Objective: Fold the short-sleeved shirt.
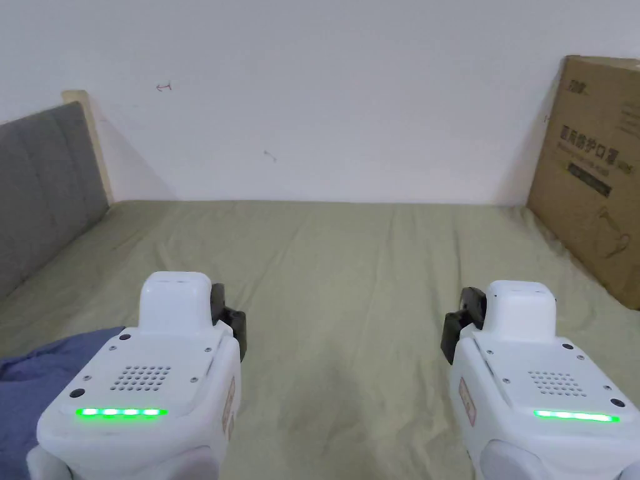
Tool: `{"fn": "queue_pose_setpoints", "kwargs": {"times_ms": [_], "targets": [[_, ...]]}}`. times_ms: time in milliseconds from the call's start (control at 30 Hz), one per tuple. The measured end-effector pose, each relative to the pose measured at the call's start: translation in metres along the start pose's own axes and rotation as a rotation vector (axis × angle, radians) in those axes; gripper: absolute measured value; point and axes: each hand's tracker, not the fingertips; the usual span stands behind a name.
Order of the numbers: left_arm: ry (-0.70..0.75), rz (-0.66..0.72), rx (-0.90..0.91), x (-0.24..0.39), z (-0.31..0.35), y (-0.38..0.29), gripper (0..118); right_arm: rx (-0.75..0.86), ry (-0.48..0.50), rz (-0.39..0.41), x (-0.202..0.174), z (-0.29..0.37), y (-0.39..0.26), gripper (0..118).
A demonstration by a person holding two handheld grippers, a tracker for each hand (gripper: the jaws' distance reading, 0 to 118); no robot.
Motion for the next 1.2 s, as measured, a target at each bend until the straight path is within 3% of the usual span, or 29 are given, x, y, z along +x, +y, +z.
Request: {"fn": "queue_pose_setpoints", "kwargs": {"times_ms": [467,733,933,967,1000,1033,1067,1200], "targets": [[0.424,0.069,-0.075,-0.130,0.062,-0.010,0,-0.105,0.427,0.029,-0.149,-0.022,-0.016,0],[0.443,0.126,-0.228,-0.160,0.051,-0.033,0,-0.187,0.512,0.067,-0.188,-0.023,-0.033,0],[0.367,0.194,-0.465,-0.178,-0.024,-0.091,3,-0.266,0.521,0.050,-0.196,-0.035,-0.051,0],[0.333,0.195,-0.510,-0.181,-0.036,-0.101,20,-0.275,0.517,0.069,-0.198,-0.037,-0.055,0],[0.330,0.203,-0.586,-0.184,-0.050,-0.108,72,-0.284,0.513,0.094,-0.200,-0.038,-0.059,0],[0.325,0.218,-0.649,-0.187,-0.062,-0.116,106,-0.292,0.510,0.106,-0.201,-0.041,-0.063,0],[0.294,0.233,-0.680,-0.189,-0.074,-0.125,118,-0.305,0.509,0.111,-0.203,-0.045,-0.067,0],[0.262,0.245,-0.679,-0.196,-0.112,-0.144,114,-0.367,0.488,0.099,-0.204,-0.065,-0.083,0]]}}
